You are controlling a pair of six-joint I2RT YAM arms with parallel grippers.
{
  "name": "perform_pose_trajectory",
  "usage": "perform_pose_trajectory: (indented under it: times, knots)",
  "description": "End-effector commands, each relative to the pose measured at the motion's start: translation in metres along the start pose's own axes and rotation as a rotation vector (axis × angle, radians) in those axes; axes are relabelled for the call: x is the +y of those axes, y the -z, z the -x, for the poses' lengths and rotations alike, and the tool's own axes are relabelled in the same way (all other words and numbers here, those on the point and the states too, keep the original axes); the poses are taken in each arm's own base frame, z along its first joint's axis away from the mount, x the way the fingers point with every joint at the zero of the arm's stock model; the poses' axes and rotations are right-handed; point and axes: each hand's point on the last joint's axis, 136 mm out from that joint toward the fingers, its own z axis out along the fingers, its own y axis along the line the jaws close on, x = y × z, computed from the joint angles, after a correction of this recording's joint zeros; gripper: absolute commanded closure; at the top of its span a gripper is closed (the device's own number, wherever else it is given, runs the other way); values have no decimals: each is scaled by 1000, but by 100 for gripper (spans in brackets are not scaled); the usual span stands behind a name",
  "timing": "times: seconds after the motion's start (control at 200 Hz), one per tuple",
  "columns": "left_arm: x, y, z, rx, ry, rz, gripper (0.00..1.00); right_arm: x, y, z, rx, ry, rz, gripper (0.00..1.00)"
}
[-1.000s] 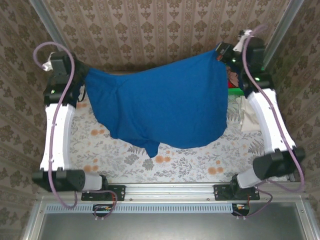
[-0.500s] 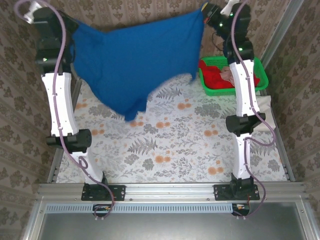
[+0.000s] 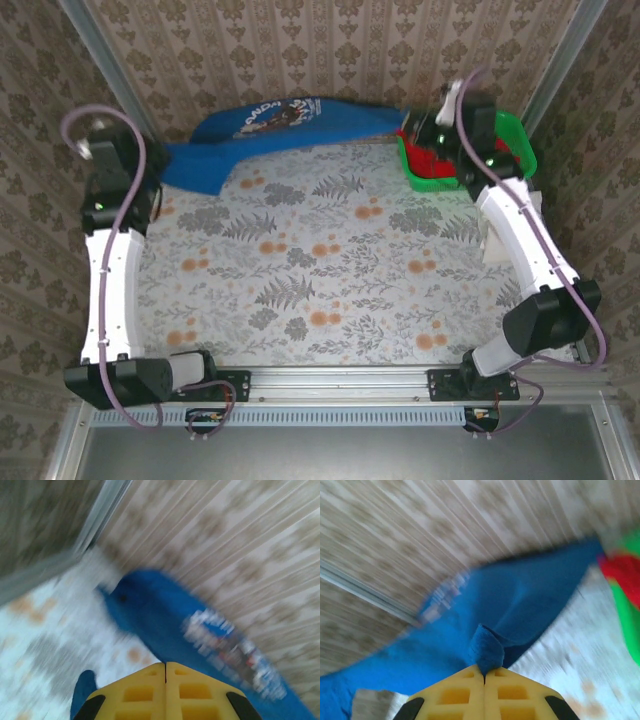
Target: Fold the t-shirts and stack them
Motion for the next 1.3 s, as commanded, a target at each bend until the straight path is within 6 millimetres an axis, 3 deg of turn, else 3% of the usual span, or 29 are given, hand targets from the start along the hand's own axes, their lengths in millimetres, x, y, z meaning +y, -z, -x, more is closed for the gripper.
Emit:
perform_pose_trajectory:
  times: [0.0, 0.095, 0.195, 0.32, 0.4, 0.69, 0.96, 1.085, 1.145, 1.23, 1.295]
  knots:
    - [52, 1, -64, 141, 128, 75, 100, -55, 2, -59, 42, -73, -132, 100]
    - [109, 3, -119, 230, 211, 188, 100, -110, -4, -128, 163, -126, -267, 100]
    - [156, 6, -161, 277, 260, 285, 100, -150, 1, -176, 245, -173, -385, 100]
    - [198, 7, -211, 374, 323, 375, 100, -185, 5, -221, 332, -218, -498, 100]
    - [215, 15, -236, 435, 358, 419, 100, -197, 9, -236, 372, -229, -553, 100]
    - [253, 56, -263, 437, 429, 532, 100, -224, 40, -259, 462, -248, -703, 100]
    - [258, 69, -271, 459, 463, 550, 100, -235, 63, -272, 504, -257, -764, 100]
    - [261, 77, -274, 473, 464, 575, 98, -233, 61, -264, 485, -247, -737, 100]
    - [259, 79, -273, 472, 466, 572, 84, -226, 58, -253, 468, -210, -707, 86]
    - [254, 87, -263, 449, 460, 570, 52, -217, 60, -228, 413, -144, -683, 43]
    - [250, 95, -248, 405, 431, 573, 34, -206, 59, -209, 372, -79, -641, 27]
